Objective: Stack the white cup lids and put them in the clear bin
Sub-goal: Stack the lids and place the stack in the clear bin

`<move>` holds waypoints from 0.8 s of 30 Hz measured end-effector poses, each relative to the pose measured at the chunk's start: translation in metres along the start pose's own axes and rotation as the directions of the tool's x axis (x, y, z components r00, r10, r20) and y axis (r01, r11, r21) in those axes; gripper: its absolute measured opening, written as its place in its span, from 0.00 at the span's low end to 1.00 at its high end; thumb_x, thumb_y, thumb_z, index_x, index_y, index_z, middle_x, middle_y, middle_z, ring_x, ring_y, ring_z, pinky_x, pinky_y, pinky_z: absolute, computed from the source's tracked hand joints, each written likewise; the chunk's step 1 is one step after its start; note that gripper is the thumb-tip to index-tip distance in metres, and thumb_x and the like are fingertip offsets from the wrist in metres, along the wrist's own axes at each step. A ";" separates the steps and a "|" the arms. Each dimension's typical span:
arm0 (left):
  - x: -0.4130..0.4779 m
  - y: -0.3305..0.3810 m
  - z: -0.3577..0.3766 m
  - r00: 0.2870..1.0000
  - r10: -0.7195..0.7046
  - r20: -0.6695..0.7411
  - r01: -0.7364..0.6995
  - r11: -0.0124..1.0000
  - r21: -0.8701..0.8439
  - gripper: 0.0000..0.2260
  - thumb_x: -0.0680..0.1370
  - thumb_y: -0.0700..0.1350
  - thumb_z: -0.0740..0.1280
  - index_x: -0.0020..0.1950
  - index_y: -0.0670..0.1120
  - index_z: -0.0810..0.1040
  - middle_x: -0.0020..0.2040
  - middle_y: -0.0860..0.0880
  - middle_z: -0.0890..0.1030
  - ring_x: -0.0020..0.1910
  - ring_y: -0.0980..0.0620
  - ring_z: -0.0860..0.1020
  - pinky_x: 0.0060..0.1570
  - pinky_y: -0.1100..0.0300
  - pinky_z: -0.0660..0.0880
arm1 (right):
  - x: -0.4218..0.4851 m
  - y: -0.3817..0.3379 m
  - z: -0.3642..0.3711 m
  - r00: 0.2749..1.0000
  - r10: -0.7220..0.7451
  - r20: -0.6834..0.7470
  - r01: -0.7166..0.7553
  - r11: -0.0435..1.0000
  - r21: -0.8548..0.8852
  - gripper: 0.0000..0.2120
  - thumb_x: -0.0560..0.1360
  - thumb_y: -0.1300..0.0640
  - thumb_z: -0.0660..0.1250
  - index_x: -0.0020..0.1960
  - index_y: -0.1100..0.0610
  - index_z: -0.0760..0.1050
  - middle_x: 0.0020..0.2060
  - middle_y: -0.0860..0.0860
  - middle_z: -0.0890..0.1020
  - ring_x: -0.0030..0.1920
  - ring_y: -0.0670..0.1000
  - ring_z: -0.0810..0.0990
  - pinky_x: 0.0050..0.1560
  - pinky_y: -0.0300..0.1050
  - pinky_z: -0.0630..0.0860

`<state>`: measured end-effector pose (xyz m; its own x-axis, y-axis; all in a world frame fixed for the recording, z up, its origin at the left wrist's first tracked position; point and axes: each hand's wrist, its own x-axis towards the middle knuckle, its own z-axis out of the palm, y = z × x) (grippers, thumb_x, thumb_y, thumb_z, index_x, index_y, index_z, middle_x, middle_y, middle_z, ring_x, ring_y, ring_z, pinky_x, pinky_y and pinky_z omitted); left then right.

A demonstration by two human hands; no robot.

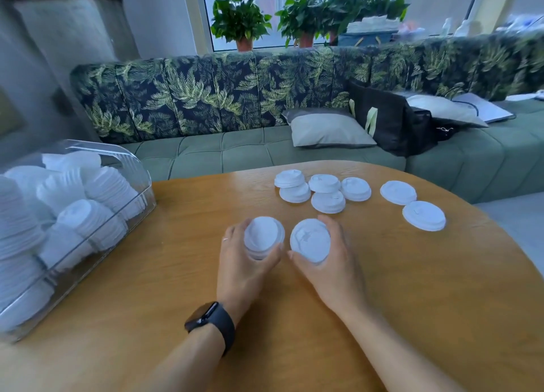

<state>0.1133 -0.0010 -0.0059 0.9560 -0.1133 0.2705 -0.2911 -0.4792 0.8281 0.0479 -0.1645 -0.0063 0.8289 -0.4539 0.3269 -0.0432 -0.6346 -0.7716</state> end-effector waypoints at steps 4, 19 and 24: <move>-0.035 0.004 -0.016 1.000 0.012 0.002 -0.012 0.999 0.034 0.39 0.70 0.59 0.77 0.77 0.53 0.65 0.70 0.60 0.71 0.69 0.59 0.67 0.66 0.63 0.65 | -0.035 -0.010 -0.006 0.998 0.059 0.002 -0.059 0.995 0.074 0.42 0.64 0.39 0.81 0.73 0.47 0.69 0.64 0.39 0.74 0.65 0.42 0.73 0.61 0.36 0.68; -0.068 0.006 -0.031 0.991 -0.007 0.131 -0.009 0.992 0.123 0.41 0.73 0.51 0.74 0.80 0.57 0.55 0.74 0.55 0.68 0.72 0.51 0.64 0.70 0.57 0.63 | -0.065 -0.022 -0.026 0.943 0.315 -0.106 -0.274 0.918 0.286 0.18 0.82 0.54 0.65 0.71 0.54 0.74 0.67 0.46 0.78 0.68 0.47 0.74 0.71 0.45 0.70; -0.073 0.008 -0.032 0.987 0.109 0.121 -0.120 0.989 0.083 0.43 0.72 0.52 0.77 0.79 0.61 0.53 0.73 0.65 0.62 0.68 0.66 0.65 0.57 0.79 0.60 | -0.061 -0.019 -0.033 0.899 0.438 -0.015 -0.378 0.792 0.480 0.19 0.78 0.62 0.68 0.68 0.52 0.78 0.63 0.46 0.83 0.62 0.46 0.80 0.60 0.40 0.75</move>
<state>0.0403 0.0311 -0.0031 0.9158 -0.2692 0.2981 -0.3995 -0.5327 0.7461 -0.0199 -0.1453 0.0062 0.7175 -0.6956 -0.0357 -0.0795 -0.0308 -0.9964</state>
